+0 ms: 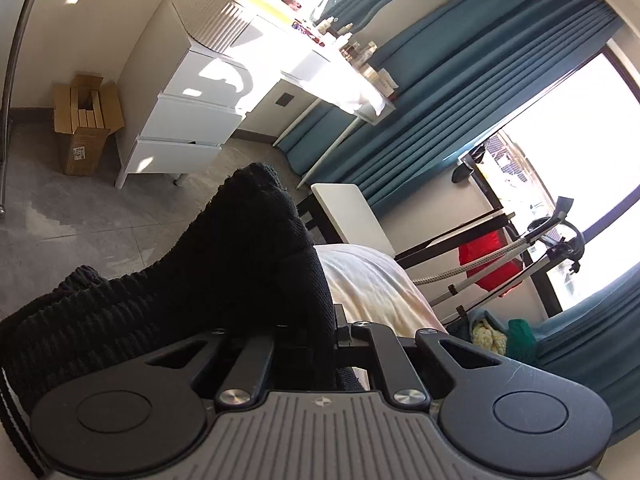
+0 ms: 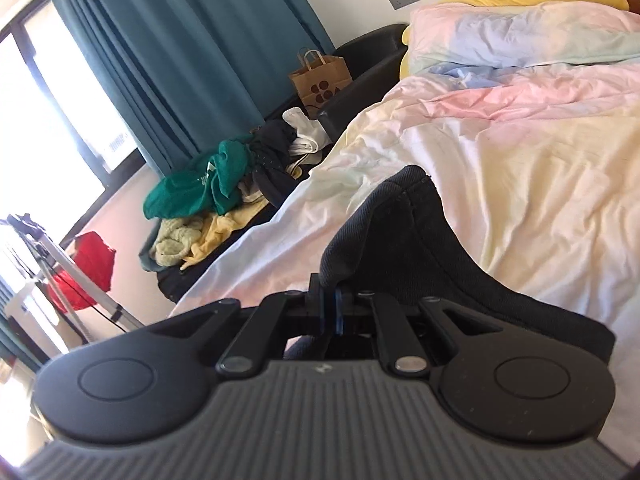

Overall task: Fold clothes
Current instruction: 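Lift the waistband with the left gripper and fold it over the bundle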

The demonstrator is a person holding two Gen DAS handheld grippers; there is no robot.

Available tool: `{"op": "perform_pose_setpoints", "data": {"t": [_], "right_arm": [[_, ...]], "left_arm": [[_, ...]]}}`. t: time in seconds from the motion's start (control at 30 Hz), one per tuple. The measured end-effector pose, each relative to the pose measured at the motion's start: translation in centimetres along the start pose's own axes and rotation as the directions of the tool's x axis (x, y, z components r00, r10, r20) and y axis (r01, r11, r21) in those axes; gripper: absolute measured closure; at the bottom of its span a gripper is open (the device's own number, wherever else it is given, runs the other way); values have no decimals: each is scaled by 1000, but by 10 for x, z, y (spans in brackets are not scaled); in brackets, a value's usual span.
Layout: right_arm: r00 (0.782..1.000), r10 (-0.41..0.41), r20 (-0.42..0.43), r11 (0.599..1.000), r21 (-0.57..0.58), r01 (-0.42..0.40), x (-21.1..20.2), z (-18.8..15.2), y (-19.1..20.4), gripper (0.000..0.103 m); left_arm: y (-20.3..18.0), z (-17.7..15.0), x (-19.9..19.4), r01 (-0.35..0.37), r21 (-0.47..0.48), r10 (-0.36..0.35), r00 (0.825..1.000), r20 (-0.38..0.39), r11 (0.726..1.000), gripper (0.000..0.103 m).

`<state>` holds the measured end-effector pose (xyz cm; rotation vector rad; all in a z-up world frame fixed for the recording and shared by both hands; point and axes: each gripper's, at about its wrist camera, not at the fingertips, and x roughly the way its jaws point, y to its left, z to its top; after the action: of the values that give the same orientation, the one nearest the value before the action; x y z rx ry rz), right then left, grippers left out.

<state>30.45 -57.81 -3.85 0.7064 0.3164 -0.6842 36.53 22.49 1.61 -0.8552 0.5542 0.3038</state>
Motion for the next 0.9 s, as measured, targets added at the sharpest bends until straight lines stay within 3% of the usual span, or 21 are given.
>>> {"op": "perform_pose_setpoints", "data": {"t": [0.1,0.17,0.3,0.4,0.47,0.53,0.6,0.73,0.87,0.9], "right_arm": [[997,-47,-58,998,-33,45,44,-15,4,94],[993,-66,-95,997,-50,61,65,-26,0,93],[992,-11,-130,1000,6,12,75,-33,-11,86],[987,53,-148,998,46,-47,65,-27,-19,77],[982,112,-150,992,81,-101,48,-20,-25,73],[979,158,-129,984,99,-145,26,-15,-33,68],[976,194,-98,976,115,-183,-3,-11,-45,57],[970,224,-97,964,166,-206,-48,-1,-75,56],[969,220,-113,944,275,-182,-83,-10,-115,55],[967,224,-118,928,328,-175,-89,-16,-128,47]], "left_arm": [[-10,-3,56,-71,36,73,996,-43,997,93],[-8,-5,70,-89,45,92,994,-66,995,90],[-4,-7,88,-106,75,113,988,-103,992,78],[-4,-10,64,-76,154,85,995,-55,985,69],[-7,-16,36,-62,215,61,998,9,975,52],[-7,-29,-3,5,274,-18,999,45,962,43],[1,-42,-34,37,285,-53,997,49,958,37],[31,-67,-84,-18,232,15,1000,18,973,30],[87,-86,-110,13,59,-10,998,-61,998,24],[102,-89,-109,15,-8,-15,995,-97,1000,24]]}}
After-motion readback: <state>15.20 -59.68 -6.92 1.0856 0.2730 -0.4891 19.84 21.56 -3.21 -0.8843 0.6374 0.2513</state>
